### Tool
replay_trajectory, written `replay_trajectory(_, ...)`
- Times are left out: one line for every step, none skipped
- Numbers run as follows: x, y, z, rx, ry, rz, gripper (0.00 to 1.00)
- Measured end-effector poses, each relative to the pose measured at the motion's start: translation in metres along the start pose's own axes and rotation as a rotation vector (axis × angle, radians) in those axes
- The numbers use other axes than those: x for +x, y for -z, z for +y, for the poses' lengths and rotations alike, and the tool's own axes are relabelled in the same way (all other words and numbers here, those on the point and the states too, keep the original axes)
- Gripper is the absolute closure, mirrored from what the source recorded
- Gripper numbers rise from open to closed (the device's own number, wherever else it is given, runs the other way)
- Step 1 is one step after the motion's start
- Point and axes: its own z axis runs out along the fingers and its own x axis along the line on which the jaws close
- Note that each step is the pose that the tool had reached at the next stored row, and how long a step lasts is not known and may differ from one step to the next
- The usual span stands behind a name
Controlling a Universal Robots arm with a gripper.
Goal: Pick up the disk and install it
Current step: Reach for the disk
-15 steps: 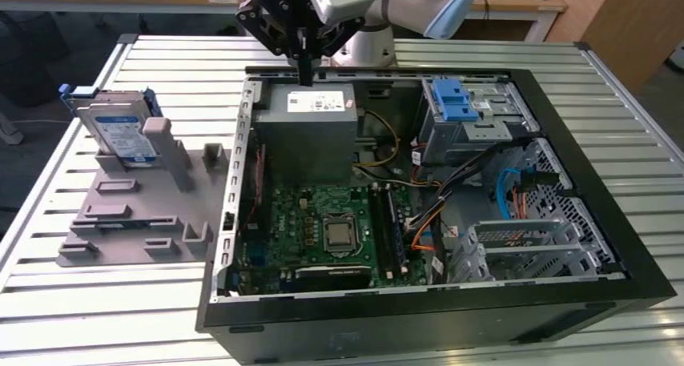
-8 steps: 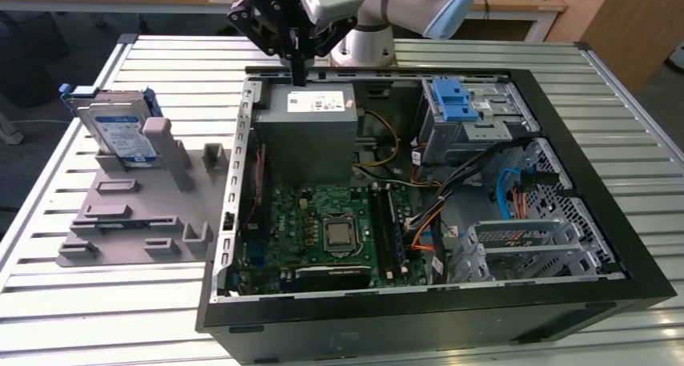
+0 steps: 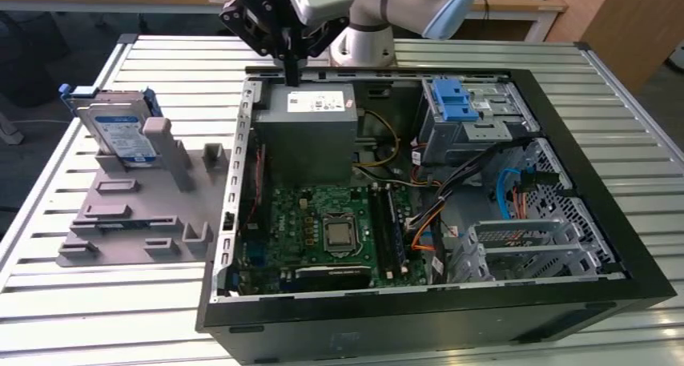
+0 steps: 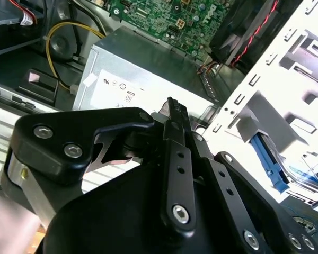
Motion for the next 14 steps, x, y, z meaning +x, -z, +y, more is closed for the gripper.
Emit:
replay_trajectory(0.001, 0.0, -0.0001, -0.0001, 0.0, 0.0, 0.89)
replay_trajectory(0.0019, -0.0001, -0.0001, 0.0, 0.0, 0.0, 0.89)
replay_trajectory(0.0029, -0.0001, -0.0002, 0.0, 0.0, 0.0, 0.89)
replay_trajectory(0.0039, -0.0001, -0.0003, 0.0, 0.0, 0.0, 0.89)
replay_trajectory(0.0049, -0.0002, -0.0003, 0.0, 0.0, 0.0, 0.89)
replay_trajectory(0.0059, -0.0002, -0.0004, 0.0, 0.0, 0.0, 0.89)
replay_trajectory(0.0068, -0.0002, -0.0005, 0.0, 0.0, 0.0001, 0.89)
replay_trajectory(0.0077, -0.0002, -0.0005, -0.0001, 0.0, 0.0, 0.89)
replay_trajectory(0.0086, -0.0003, -0.0006, -0.0001, 0.0, 0.0, 0.89)
replay_trajectory(0.0096, -0.0003, -0.0007, 0.0, 0.0, 0.0001, 0.89)
replay_trajectory(0.0106, -0.0003, -0.0008, 0.0, 0.0, 0.0001, 0.89)
replay_trajectory(0.0115, -0.0003, -0.0008, -0.0001, 0.0, 0.0001, 0.89)
replay_trajectory(0.0125, -0.0003, -0.0009, 0.0, 0.0, 0.0001, 0.89)
replay_trajectory(0.0135, -0.0003, -0.001, 0.0, 0.0, 0.0001, 0.89)
